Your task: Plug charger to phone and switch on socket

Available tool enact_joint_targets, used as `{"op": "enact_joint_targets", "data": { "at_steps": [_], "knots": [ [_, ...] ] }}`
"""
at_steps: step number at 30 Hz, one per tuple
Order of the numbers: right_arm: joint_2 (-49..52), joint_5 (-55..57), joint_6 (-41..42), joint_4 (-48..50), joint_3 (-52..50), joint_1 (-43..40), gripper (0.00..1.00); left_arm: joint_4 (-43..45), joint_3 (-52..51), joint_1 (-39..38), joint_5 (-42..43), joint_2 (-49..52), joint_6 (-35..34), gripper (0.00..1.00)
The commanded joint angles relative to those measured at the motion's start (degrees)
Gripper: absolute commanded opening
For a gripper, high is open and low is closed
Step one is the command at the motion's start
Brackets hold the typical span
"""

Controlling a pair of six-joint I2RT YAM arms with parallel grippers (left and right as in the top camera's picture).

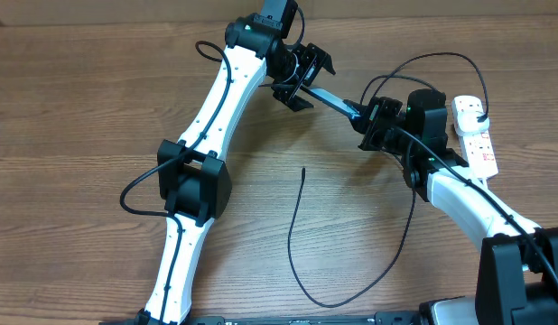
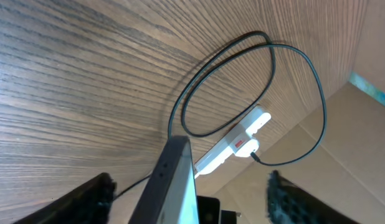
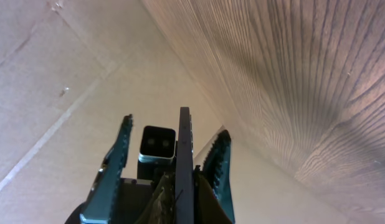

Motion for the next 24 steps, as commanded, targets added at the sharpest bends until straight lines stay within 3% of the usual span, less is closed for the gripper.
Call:
{"op": "enact_joint_targets", "data": {
  "at_steps": [1,20,24],
  "knots": [
    [-0.46,-1.68,5.84,1.11,1.38,0.33,0.04,0.26,1.49,-0.26,-0.70,-0.04,-1.16,0.74],
    [-0.46,-2.32,7.13,1.38,1.38,0.33,0.04,0.42,1.49,-1.33,-2.03,-0.04,-1.29,0.39],
    [-0.46,-2.32,7.15,1.40,1.38,0.33,0.04,0.39,1.49,-1.36,-2.03,-0.04,-1.27,0.27]
  ]
}}
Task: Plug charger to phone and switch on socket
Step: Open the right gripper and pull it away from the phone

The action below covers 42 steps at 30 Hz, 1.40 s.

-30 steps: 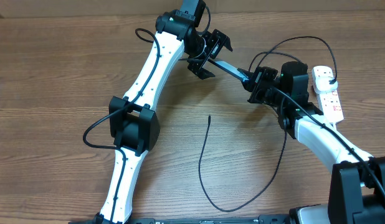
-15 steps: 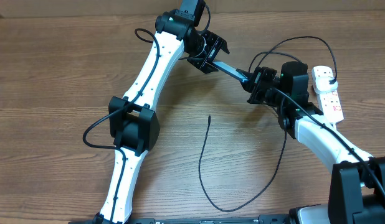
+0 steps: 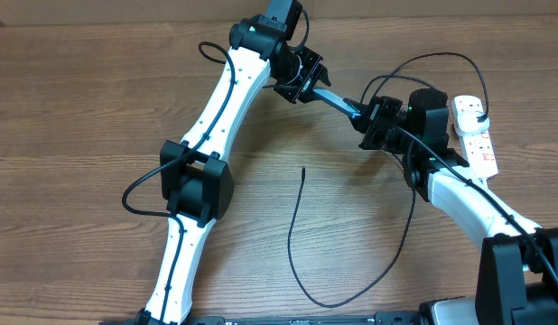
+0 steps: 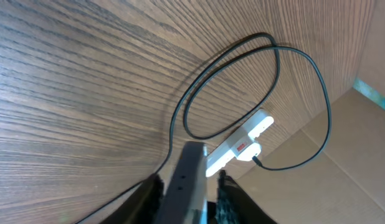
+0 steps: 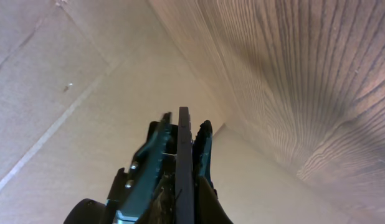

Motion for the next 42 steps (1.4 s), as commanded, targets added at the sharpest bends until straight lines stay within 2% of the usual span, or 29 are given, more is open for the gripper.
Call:
{"op": "enact_joint_targets", "data": {
  "at_steps": [1,5,14,17,19,23,26,32,37,42],
  "knots": [
    [-0.46,-1.86,7.15,0.59,1.38,0.39,0.04,0.50,1.49,-0.50,-0.63,-0.04,0.11,0.24],
    [-0.46,-1.86,7.15,0.61,1.38,0.39,0.04,0.50,1.49,-0.50,-0.63,-0.04,0.13,0.15],
    [-0.46,-1.86,7.10,0.55,1.38,0.39,0.05,0.50,1.49,-0.55,-0.63,-0.04,0.33,0.10],
    [-0.46,-1.84,7.10,0.55,1.38,0.39,0.15,0.48,1.49,-0.55,-0.63,-0.04,0.35,0.09],
    [-0.46,-1.84,7.10,0.55,1.38,0.39,0.27,0.50,1.49,-0.55,-0.59,-0.04,0.83,0.07],
    [-0.46,-1.84,7.10,0.55,1.38,0.39,0.41,0.48,1.49,-0.55,-0.55,-0.04,2.12,0.04],
    [-0.46,-1.84,7.10,0.55,1.38,0.39,0.56,0.48,1.49,-0.55,-0.50,-0.04,2.75,0.04],
    [-0.46,-1.84,7.08,0.52,1.38,0.39,0.74,0.48,1.49,-0.46,-0.13,-0.04,3.04,0.04],
    [-0.46,-1.84,6.19,0.48,1.38,0.39,1.00,0.55,1.49,0.63,0.72,-0.04,5.99,0.04],
    [-0.46,-1.84,1.07,0.50,1.38,-0.35,1.00,0.50,1.49,4.13,2.64,-0.04,12.72,0.04]
  ]
}}
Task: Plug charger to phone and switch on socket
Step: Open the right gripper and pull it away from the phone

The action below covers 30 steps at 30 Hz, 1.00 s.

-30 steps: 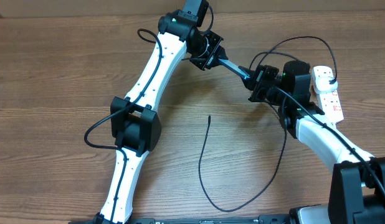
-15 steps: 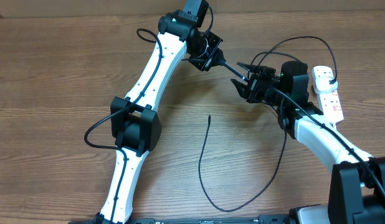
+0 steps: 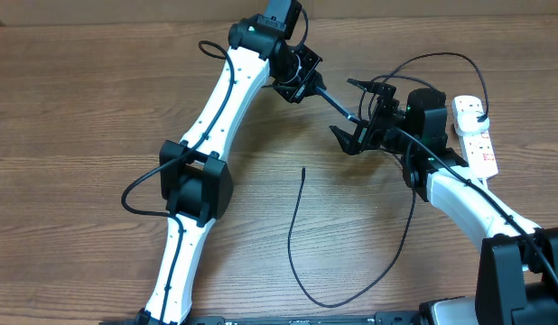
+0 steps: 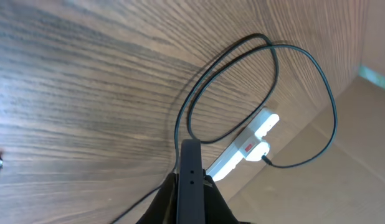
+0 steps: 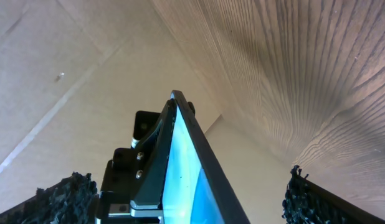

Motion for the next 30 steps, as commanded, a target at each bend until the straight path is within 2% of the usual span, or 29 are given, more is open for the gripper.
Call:
{"op": "enact_joint_targets", "data": {
  "at_steps": [1,6,10,11,15,22,30],
  "knots": [
    [-0.46,-0.07,-0.26,0.17,1.25,-0.90,1.00,-0.02,1.49,4.15,4.26,-0.09,8.11,0.04],
    [-0.46,-0.74,-10.54,-0.61,1.25,-1.38,1.00,-0.04,1.49,9.86,12.17,-0.09,20.11,0.04],
    [-0.46,-1.60,-23.43,-3.82,1.25,-1.36,1.00,-2.54,1.49,14.27,21.31,-0.09,32.22,0.04],
    [-0.46,-1.60,-29.29,-5.51,1.22,-1.25,1.00,-5.05,1.49,15.96,24.65,-0.09,37.27,0.04],
    [-0.46,-2.45,-41.03,-10.69,1.22,-1.14,1.00,-10.23,1.49,18.71,28.24,-0.09,48.02,0.04],
    [-0.46,-5.33,-61.20,-12.76,1.25,-1.07,0.97,-16.13,1.49,20.57,28.02,-0.09,60.24,0.04],
    [-0.46,-5.16,-69.99,-14.29,3.34,1.86,0.96,-16.04,1.49,21.00,30.10,-0.09,67.36,0.04]
  ]
}}
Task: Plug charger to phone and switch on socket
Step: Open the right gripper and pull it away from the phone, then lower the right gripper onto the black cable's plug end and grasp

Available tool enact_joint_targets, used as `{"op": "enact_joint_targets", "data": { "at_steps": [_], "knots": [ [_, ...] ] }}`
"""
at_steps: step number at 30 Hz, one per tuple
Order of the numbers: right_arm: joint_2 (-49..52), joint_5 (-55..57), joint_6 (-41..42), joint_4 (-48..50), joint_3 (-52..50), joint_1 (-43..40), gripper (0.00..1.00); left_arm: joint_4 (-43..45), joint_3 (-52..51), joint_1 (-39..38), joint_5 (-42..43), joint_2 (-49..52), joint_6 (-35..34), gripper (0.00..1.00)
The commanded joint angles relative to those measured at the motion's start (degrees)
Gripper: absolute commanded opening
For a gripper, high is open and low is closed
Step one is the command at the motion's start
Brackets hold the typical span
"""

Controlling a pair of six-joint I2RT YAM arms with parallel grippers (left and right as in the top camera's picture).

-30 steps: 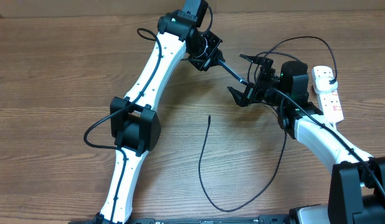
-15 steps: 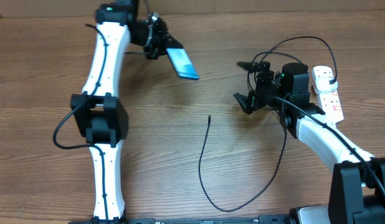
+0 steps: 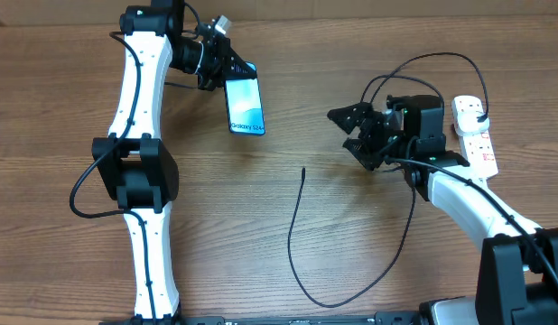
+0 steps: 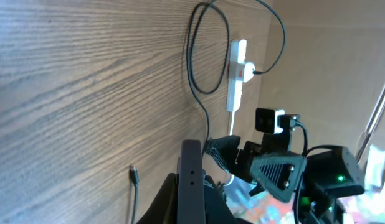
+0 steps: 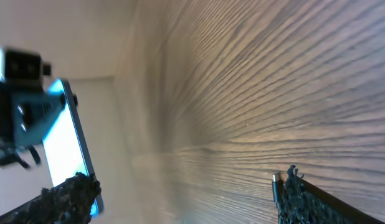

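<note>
A phone (image 3: 245,106) with a lit screen hangs tilted over the table's back left, and my left gripper (image 3: 227,74) is shut on its upper end. In the left wrist view the phone's thin edge (image 4: 190,163) sits between the fingers. The black charger cable (image 3: 295,221) loops across the table's middle, its free plug (image 3: 303,170) lying between the arms. That plug (image 5: 276,180) also shows in the right wrist view, just beside the right finger (image 5: 301,199). My right gripper (image 3: 353,126) stands open and empty, right of the plug. The white socket strip (image 3: 473,135) lies at the far right.
The cable's other end (image 3: 478,116) is plugged into the strip, and slack loops behind the right arm. Cardboard walls (image 3: 396,7) close off the back of the wooden table (image 3: 62,226). The left arm's own black cable (image 3: 80,194) hangs at the left.
My left gripper has moved from the back middle to the back left with the phone, whose screen now faces up. My right gripper is still open and now well apart from the phone.
First my right gripper was shut on the phone, with the open left gripper around its other end. Then both were shut on it. Then the right had opened, leaving the phone in the left. Now the left holds it far to the left.
</note>
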Motion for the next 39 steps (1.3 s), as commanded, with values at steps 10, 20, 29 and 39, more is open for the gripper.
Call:
{"op": "enact_joint_targets", "data": {
  "at_steps": [10,20,29,39],
  "knots": [
    [-0.46,22.75,-19.10,-31.69,21.29,9.79,1.00,1.20,1.49,3.30,7.82,-0.09,6.82,0.04],
    [2.69,30.97,-18.82,-42.36,23.30,17.42,0.94,1.29,1.49,4.94,16.44,-0.09,11.34,0.04],
    [11.98,37.86,-14.08,-42.99,23.30,25.66,0.91,1.25,1.49,4.90,16.65,-0.09,11.30,0.04],
    [16.74,38.23,-12.55,-42.51,23.30,26.34,0.78,1.27,1.49,4.90,16.44,-0.09,11.32,0.04]
  ]
}}
